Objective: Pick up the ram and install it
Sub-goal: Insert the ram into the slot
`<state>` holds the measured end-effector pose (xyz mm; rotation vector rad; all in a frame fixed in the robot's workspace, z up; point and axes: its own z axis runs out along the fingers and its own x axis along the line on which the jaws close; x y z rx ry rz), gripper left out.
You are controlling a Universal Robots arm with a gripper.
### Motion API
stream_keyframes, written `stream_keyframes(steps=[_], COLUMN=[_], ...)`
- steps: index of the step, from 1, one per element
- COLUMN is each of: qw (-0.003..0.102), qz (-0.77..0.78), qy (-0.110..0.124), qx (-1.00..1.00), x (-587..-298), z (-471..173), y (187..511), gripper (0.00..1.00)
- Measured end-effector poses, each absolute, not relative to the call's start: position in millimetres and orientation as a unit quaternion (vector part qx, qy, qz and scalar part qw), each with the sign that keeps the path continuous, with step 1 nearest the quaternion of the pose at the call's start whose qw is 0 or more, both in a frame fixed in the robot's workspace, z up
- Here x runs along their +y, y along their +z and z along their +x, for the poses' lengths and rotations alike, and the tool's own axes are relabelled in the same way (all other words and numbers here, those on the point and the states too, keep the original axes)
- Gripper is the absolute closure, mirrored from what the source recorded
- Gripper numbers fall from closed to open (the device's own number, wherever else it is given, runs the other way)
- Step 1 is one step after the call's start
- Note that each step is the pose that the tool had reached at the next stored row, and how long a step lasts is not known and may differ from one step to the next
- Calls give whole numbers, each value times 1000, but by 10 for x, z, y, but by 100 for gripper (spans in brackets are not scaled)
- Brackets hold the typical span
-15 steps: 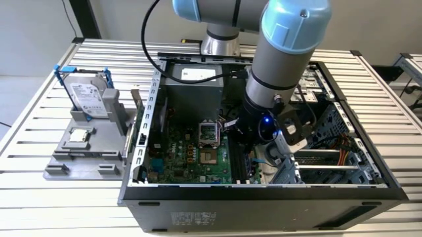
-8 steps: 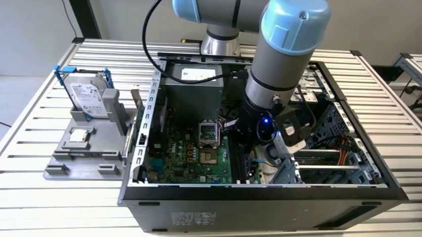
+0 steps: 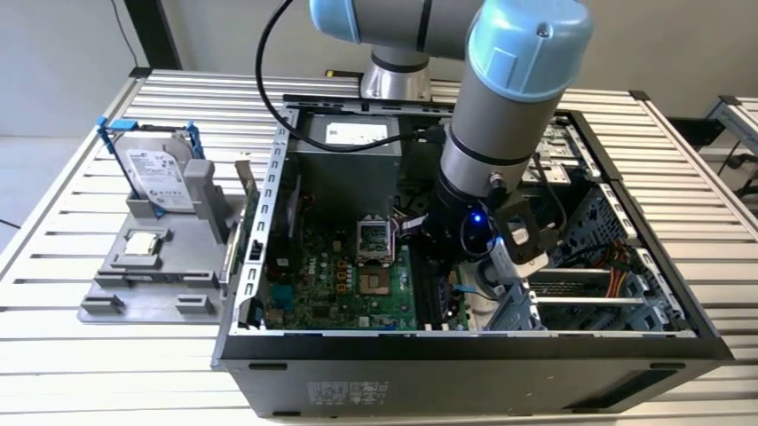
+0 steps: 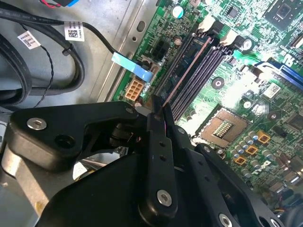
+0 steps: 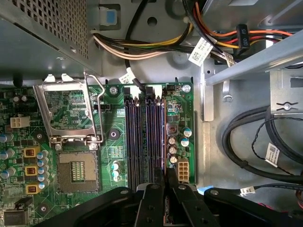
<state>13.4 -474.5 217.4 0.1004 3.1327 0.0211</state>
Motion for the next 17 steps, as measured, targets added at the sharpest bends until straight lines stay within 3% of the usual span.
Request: stream_keyframes(steps=[17], qw=[-4], qz=[19], qy=[5], qx=[1000], x=[-4747], z=[135], y=[2135], gripper=[100])
